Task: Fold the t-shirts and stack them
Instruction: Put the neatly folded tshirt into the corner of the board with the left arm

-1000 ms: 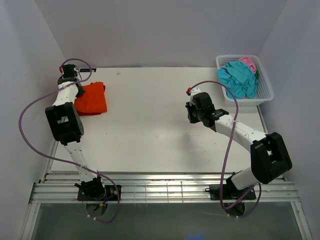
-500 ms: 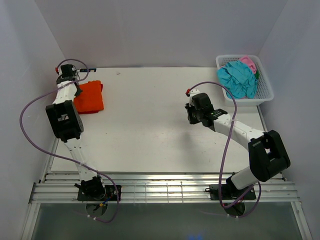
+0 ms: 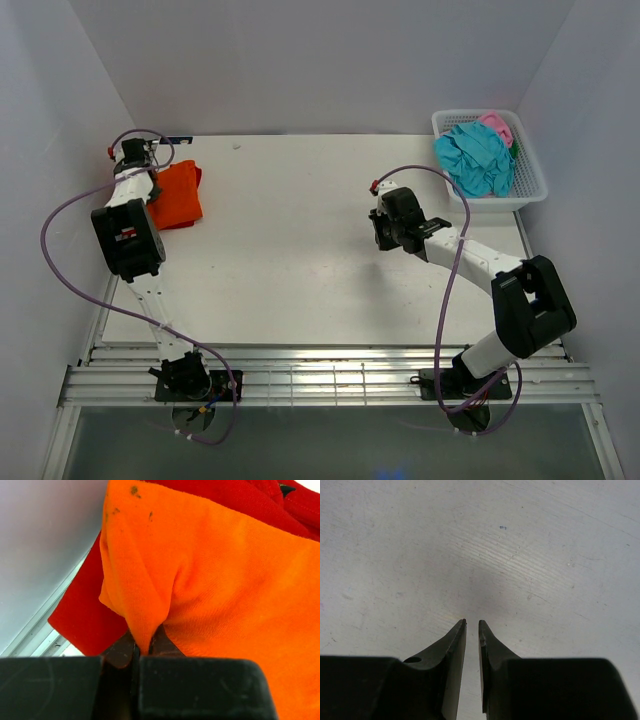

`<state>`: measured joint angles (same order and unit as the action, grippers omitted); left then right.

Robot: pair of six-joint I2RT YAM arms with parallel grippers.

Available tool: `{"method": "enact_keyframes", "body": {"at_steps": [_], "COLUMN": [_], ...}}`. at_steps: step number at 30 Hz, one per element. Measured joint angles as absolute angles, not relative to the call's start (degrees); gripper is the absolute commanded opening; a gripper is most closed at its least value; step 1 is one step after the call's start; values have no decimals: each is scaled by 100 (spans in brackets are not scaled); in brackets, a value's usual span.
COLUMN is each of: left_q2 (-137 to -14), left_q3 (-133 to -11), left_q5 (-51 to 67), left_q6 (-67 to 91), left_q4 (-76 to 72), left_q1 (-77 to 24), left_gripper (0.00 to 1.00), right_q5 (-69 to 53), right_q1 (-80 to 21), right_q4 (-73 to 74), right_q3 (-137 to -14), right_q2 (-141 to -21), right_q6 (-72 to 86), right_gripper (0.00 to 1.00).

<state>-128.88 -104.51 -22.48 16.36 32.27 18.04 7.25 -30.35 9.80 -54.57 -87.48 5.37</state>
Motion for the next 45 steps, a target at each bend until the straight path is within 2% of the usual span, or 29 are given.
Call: {"method": "enact_keyframes", "body": {"at_steps": [13, 27, 45], "left_q2": [-12890, -12525, -12182], "left_q3": [-10182, -9577, -9889], "left_q5": [-2228, -3022, -3260], "left_q6": [1597, 1441, 1179], "left_q4": [2941, 2749, 2987], "left_q1": [1697, 958, 1079], "left_gripper": [0, 0, 0], "right_q5": [714, 711, 709], "right_q1": [-3035, -3035, -3035], "right_q4": [1020, 1022, 1022], "right_q3": [-5457, -5457, -5457], "right_q2": [-8748, -8748, -8753], "right_q6": [537, 537, 537], "right_gripper": [22, 22, 22]}}
